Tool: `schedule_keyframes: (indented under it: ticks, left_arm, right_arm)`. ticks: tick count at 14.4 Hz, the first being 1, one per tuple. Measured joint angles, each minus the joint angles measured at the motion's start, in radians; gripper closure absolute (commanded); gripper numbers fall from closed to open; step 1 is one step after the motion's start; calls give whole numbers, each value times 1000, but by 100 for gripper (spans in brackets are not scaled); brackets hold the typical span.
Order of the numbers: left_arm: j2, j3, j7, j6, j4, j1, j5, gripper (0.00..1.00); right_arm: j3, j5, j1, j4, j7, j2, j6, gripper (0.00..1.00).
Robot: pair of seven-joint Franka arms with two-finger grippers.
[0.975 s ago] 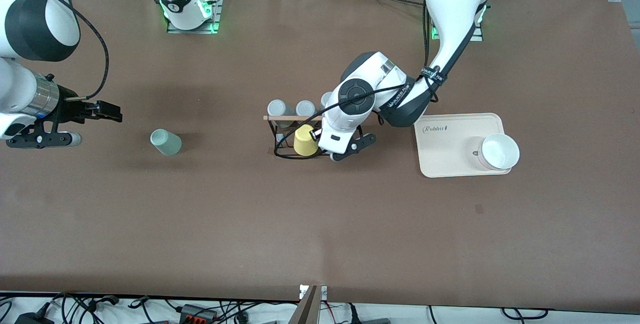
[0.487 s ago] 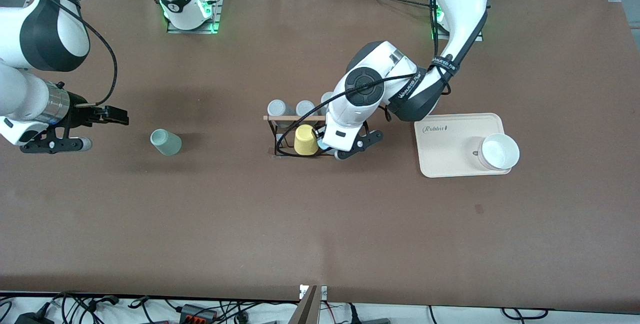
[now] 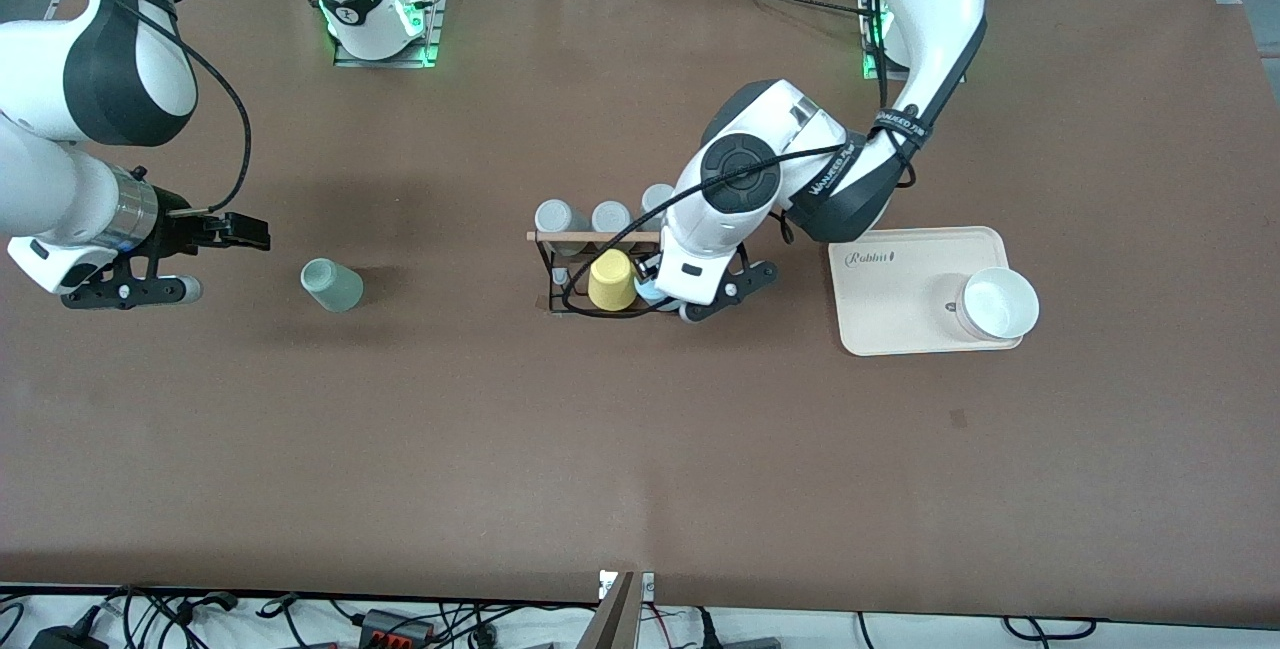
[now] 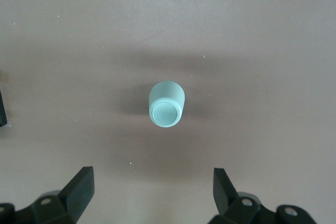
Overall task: Hang scattered cups on rack with three cups
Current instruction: 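Lower the blue cup beside the yellow cup while the right gripper reaches the teal cup, then grasp the teal cup with the right gripper while the left gripper withdraws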
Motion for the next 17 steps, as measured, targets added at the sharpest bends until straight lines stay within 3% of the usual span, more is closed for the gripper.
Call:
schedule_keyframes:
  ticks: [6, 11, 15, 17]
  left_arm:
    - [9, 0, 0, -7, -19, -6, 58, 23]
    - [13, 2, 0, -31, -21, 7, 62, 23]
    - [-28, 3, 48, -122, -11, 93, 68, 22]
    - [-79, 2, 96, -181, -7, 152, 68, 16]
  right_arm:
    - [2, 0, 35, -28, 12, 69, 86, 0]
    - [2, 0, 40, -118, 48, 92, 200, 0]
    - [2, 0, 40, -163, 50, 93, 241, 0]
    - [1, 0, 39, -186, 52, 96, 256, 0]
